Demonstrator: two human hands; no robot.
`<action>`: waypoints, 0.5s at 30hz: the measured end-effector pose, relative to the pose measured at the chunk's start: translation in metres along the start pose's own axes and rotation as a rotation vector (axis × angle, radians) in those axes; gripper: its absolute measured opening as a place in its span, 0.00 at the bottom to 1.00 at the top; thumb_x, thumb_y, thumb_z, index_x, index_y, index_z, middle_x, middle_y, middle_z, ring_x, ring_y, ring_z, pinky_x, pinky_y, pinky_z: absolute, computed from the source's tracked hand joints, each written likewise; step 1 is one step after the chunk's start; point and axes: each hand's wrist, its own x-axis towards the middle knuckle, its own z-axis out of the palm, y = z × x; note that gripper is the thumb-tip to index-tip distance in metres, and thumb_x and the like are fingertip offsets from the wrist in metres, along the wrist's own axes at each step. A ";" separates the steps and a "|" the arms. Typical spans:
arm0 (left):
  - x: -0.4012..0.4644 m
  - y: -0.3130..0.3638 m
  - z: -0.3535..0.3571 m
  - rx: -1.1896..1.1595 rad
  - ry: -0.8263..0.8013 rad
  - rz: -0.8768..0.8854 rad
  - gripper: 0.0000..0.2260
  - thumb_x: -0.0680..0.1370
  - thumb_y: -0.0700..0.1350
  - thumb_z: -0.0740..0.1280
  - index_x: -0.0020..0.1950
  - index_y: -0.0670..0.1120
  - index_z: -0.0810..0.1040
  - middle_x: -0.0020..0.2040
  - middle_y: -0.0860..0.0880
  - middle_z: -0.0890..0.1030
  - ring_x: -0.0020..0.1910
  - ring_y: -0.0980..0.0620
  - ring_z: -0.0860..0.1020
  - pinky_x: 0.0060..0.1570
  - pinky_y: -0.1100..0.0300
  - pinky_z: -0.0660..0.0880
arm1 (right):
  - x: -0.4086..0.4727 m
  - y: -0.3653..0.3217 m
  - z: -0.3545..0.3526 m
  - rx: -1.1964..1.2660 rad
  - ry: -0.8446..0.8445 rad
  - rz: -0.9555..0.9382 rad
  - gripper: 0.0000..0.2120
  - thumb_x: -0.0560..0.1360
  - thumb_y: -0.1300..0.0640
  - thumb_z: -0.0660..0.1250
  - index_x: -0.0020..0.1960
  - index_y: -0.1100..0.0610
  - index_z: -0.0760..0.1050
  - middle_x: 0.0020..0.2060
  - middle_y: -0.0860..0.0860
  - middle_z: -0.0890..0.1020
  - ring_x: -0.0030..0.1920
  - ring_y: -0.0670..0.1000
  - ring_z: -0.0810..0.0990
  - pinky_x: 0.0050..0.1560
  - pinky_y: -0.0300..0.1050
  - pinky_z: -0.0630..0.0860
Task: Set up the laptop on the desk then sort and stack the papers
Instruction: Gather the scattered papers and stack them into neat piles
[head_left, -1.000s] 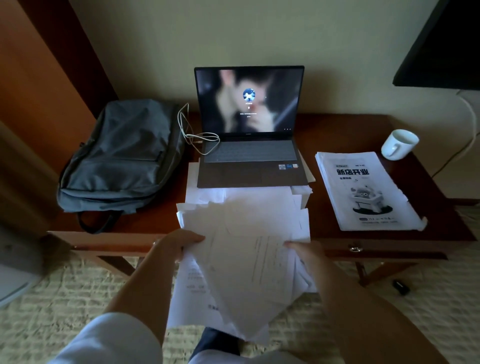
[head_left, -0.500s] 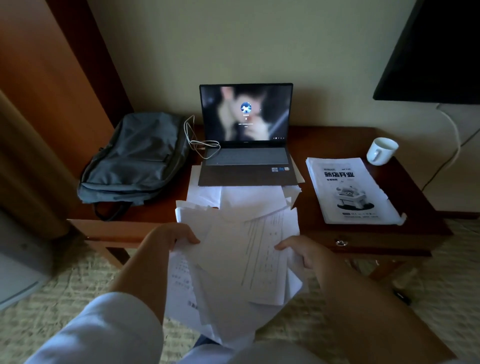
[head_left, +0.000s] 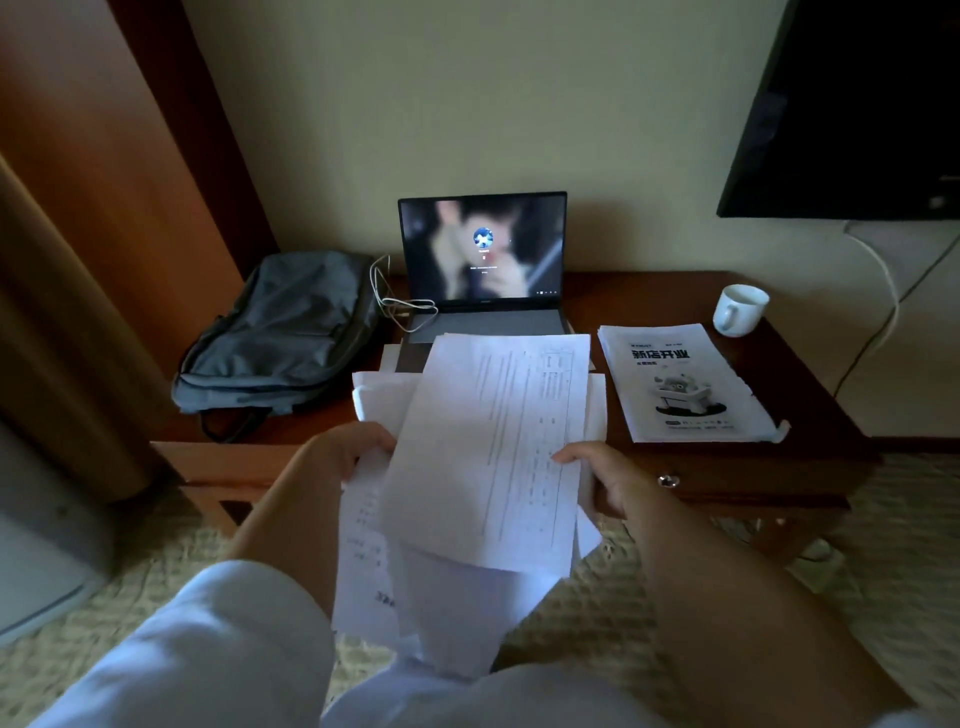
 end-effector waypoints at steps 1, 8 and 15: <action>-0.001 0.004 -0.001 -0.023 -0.012 0.011 0.05 0.74 0.33 0.64 0.50 0.37 0.75 0.46 0.37 0.78 0.43 0.39 0.76 0.50 0.48 0.74 | 0.002 0.000 -0.001 0.036 0.025 -0.020 0.16 0.66 0.65 0.70 0.53 0.65 0.78 0.47 0.60 0.83 0.48 0.60 0.81 0.51 0.52 0.78; 0.031 0.031 -0.003 -0.131 -0.121 0.062 0.40 0.52 0.39 0.81 0.63 0.39 0.75 0.56 0.37 0.80 0.53 0.36 0.79 0.55 0.38 0.75 | 0.015 -0.015 -0.020 0.134 0.285 -0.165 0.16 0.65 0.68 0.73 0.52 0.65 0.77 0.51 0.60 0.82 0.53 0.61 0.80 0.57 0.55 0.76; 0.029 0.058 0.030 -0.208 -0.094 0.168 0.20 0.73 0.40 0.72 0.63 0.37 0.75 0.50 0.38 0.81 0.46 0.40 0.80 0.49 0.43 0.77 | 0.032 -0.036 -0.028 0.139 0.451 -0.285 0.17 0.70 0.71 0.69 0.58 0.64 0.74 0.48 0.56 0.79 0.48 0.55 0.76 0.49 0.46 0.73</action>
